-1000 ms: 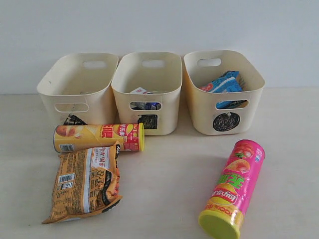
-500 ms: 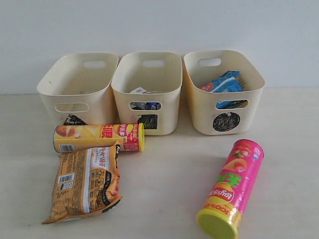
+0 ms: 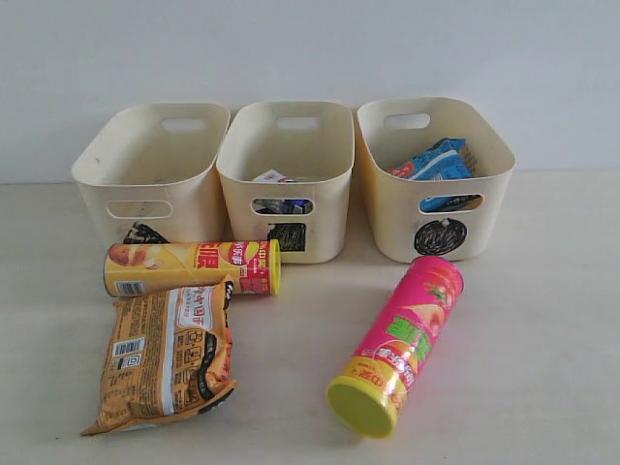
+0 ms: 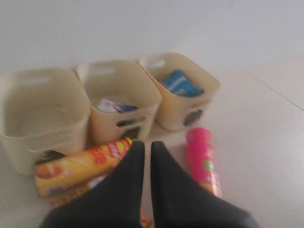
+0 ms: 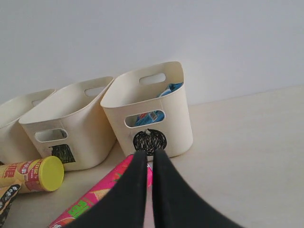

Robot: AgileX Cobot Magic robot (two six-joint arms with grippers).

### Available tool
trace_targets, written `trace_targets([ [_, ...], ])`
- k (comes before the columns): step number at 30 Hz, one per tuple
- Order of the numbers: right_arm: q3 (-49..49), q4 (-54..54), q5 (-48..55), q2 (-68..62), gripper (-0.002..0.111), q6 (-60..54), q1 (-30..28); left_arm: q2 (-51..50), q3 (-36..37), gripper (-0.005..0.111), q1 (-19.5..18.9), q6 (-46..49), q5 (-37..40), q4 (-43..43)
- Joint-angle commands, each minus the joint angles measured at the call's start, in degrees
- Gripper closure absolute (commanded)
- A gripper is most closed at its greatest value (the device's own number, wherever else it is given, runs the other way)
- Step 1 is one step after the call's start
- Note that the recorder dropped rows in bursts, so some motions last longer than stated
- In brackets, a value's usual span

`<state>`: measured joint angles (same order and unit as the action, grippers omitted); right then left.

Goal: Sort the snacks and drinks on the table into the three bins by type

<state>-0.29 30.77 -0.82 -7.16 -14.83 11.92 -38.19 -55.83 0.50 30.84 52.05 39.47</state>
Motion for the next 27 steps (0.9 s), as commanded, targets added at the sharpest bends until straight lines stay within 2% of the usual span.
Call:
trace_targets([
  [1, 0.29, 0.31, -0.14, -0.21, 0.107, 0.11, 0.05, -7.42, -2.14, 0.102, 2.87, 4.47, 8.99, 5.53],
  [9, 0.29, 0.31, -0.14, -0.21, 0.107, 1.33, 0.05, -16.40, -7.32, 0.102, 15.20, 17.33, 13.33, 6.11],
  [17, 0.29, 0.31, -0.31, -0.21, 0.107, 3.16, 0.05, -24.81, -13.63, 0.102, 27.28, 18.55, 9.63, 0.23],
  [22, 0.29, 0.48, -0.30, -0.21, 0.107, 3.16, 0.05, -30.97, -18.26, 0.102, 36.89, 14.94, 6.35, -9.34],
  [27, 0.29, 0.48, -0.30, -0.21, 0.107, 3.16, 0.05, -38.82, -23.32, 0.102, 47.92, 3.95, 5.14, -24.43],
])
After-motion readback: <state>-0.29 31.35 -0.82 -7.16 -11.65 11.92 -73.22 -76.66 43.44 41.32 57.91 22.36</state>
